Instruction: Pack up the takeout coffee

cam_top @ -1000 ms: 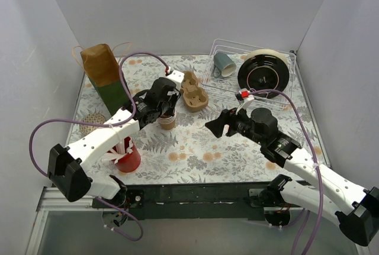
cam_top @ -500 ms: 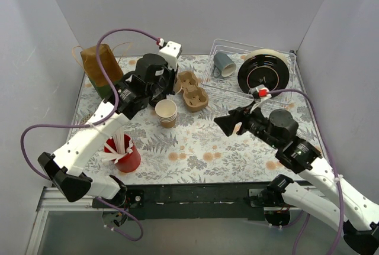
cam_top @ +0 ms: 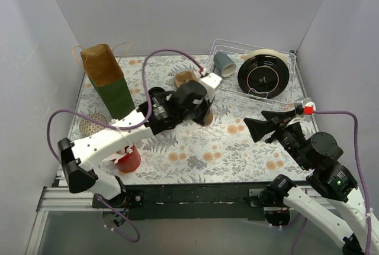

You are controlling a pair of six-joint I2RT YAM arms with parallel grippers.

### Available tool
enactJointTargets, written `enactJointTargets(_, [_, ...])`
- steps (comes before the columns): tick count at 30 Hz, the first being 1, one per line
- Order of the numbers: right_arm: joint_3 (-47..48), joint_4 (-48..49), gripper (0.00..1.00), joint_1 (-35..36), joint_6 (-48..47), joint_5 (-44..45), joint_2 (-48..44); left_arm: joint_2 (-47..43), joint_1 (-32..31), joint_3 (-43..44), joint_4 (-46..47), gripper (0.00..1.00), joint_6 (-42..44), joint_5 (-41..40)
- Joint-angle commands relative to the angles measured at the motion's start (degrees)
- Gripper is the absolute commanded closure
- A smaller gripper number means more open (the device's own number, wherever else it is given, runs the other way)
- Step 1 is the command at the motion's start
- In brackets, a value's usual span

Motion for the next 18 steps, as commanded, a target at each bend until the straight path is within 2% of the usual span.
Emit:
enactJointTargets(1, [2.0,-3.1,0.16,-0.1,-0.6,4.1,-3.2,3.9,-6.1,-2.9,0.7,1.00,-4.0,-6.4])
enactJointTargets(8, [1.9,-5.6,0.16,-0.1,-0.1,6.9,-5.7,13.1,-12.5,-5.1,2.1,1.00,-8.4,-13.7])
enactJointTargets(18, [1.3,-5.8,0.15,-0.1,-0.2,7.7,-9.0,21.6,-16.0,-3.6,1.6,0.99,-11.1,-16.6])
